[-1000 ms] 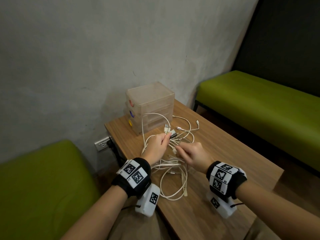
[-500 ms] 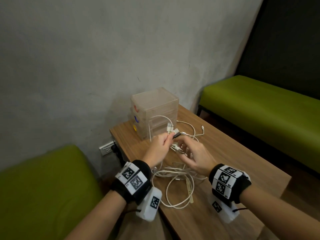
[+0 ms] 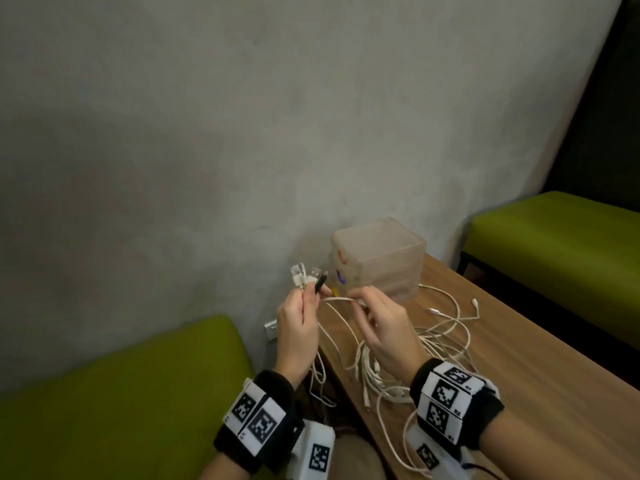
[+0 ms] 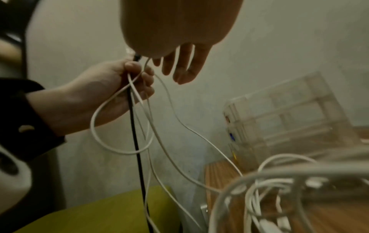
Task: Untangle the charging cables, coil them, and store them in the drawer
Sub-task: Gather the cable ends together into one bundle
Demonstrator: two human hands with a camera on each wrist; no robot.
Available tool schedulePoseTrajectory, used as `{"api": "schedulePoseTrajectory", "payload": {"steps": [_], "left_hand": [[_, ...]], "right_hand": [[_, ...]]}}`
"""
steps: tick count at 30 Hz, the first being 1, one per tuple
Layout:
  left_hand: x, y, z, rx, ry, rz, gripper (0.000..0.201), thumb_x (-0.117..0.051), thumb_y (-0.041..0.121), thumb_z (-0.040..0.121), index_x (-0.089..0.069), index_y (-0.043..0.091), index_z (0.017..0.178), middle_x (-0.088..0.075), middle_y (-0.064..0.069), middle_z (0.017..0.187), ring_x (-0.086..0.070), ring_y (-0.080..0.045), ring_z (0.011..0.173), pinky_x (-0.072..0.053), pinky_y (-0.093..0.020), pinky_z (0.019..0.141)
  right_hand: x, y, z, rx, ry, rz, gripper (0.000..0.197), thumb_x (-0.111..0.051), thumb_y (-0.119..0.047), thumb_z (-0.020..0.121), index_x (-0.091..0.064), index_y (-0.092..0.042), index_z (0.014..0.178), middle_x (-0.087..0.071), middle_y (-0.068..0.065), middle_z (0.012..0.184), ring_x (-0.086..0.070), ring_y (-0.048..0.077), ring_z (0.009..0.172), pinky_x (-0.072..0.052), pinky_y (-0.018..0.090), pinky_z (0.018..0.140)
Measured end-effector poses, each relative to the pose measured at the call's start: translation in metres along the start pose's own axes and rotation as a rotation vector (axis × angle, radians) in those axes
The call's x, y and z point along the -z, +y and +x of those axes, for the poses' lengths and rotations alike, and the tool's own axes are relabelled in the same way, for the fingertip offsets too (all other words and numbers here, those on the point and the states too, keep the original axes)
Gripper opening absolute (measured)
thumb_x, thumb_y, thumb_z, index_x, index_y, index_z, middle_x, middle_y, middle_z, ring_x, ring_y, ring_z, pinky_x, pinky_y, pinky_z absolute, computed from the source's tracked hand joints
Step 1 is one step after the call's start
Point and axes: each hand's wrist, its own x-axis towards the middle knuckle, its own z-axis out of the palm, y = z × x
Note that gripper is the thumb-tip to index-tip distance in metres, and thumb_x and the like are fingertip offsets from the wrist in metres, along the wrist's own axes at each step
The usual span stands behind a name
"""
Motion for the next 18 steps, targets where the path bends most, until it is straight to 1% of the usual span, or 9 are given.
{"api": "schedulePoseTrajectory", "payload": {"steps": [2,3,5,6,8,10,12,15,18], "left_hand": [[0.012,-0.006,0.002,0.023,0.064,0.011,0.033,-0.032,0.037,0.090,-0.062,0.023,0.090,-0.061,0.006,0.076,-0.056,0.003,0.069,-0.041,-0.014,0.064],[0.017,-0.007,0.003,0.026,0.095,0.057,0.036,-0.031,0.039,0.090,-0.063,0.023,0.092,-0.058,0.003,0.071,-0.052,-0.001,0.063,-0.038,-0.018,0.059],[0.026,-0.010,0.006,0.037,0.108,0.124,0.037,-0.031,0.036,0.093,-0.066,0.023,0.088,-0.057,0.000,0.062,-0.046,-0.006,0.052,-0.034,-0.022,0.053],[0.029,-0.011,0.007,0.058,0.085,0.118,0.037,-0.032,0.032,0.096,-0.066,0.022,0.083,-0.063,0.002,0.065,-0.051,-0.007,0.052,-0.038,-0.019,0.054],[0.034,-0.013,0.009,0.082,0.037,0.113,0.036,-0.034,0.025,0.098,-0.063,0.019,0.078,-0.069,0.001,0.071,-0.060,-0.003,0.056,-0.042,-0.011,0.057],[0.038,-0.015,0.010,0.044,0.025,0.200,0.036,-0.035,0.023,0.098,-0.063,0.017,0.076,-0.064,-0.001,0.064,-0.050,-0.005,0.047,-0.034,-0.012,0.047],[0.038,-0.019,0.008,-0.004,0.019,0.261,0.033,-0.036,0.021,0.097,-0.063,0.013,0.079,-0.061,0.002,0.069,-0.049,-0.007,0.055,-0.034,-0.016,0.052],[0.030,-0.022,0.004,-0.011,-0.035,0.254,0.023,-0.038,0.017,0.096,-0.058,0.011,0.086,-0.052,0.006,0.075,-0.052,-0.008,0.069,-0.038,-0.019,0.063],[0.018,-0.023,-0.005,0.050,-0.140,0.086,0.020,-0.039,0.012,0.096,-0.059,0.011,0.096,-0.056,0.008,0.090,-0.057,0.005,0.084,-0.044,-0.012,0.073]], "right_hand": [[-0.009,0.001,-0.008,-0.005,-0.080,0.016,0.023,-0.039,-0.028,0.093,-0.057,-0.014,0.096,-0.061,-0.004,0.086,-0.049,-0.004,0.072,-0.039,0.007,0.066],[-0.013,0.000,-0.013,0.010,-0.176,-0.032,0.027,-0.036,-0.032,0.093,-0.057,-0.015,0.095,-0.061,-0.004,0.085,-0.052,0.000,0.073,-0.041,0.011,0.065],[-0.023,0.002,-0.020,0.033,-0.380,-0.223,0.029,-0.033,-0.035,0.095,-0.053,-0.015,0.094,-0.061,0.002,0.087,-0.058,0.017,0.077,-0.046,0.028,0.065],[-0.026,0.003,-0.022,-0.014,-0.506,-0.295,0.029,-0.034,-0.035,0.096,-0.054,-0.014,0.096,-0.061,0.004,0.091,-0.059,0.023,0.082,-0.047,0.034,0.069],[-0.030,0.006,-0.021,-0.107,-0.780,-0.317,0.031,-0.038,-0.036,0.097,-0.058,-0.014,0.103,-0.063,0.009,0.101,-0.059,0.026,0.093,-0.047,0.037,0.079],[-0.032,0.006,-0.019,-0.117,-0.893,-0.268,0.032,-0.039,-0.037,0.097,-0.060,-0.014,0.107,-0.064,0.010,0.104,-0.060,0.026,0.096,-0.047,0.036,0.081],[-0.031,0.004,-0.017,-0.112,-0.826,-0.273,0.032,-0.038,-0.036,0.098,-0.058,-0.016,0.112,-0.062,0.007,0.108,-0.058,0.023,0.099,-0.046,0.034,0.084],[-0.024,0.001,-0.011,-0.139,-0.600,-0.127,0.032,-0.038,-0.035,0.097,-0.052,-0.017,0.120,-0.058,0.001,0.113,-0.054,0.016,0.105,-0.043,0.029,0.088],[-0.015,-0.002,-0.003,-0.105,-0.478,0.059,0.039,-0.043,-0.037,0.096,-0.042,-0.023,0.133,-0.053,-0.009,0.121,-0.049,0.002,0.108,-0.040,0.018,0.091]]}}
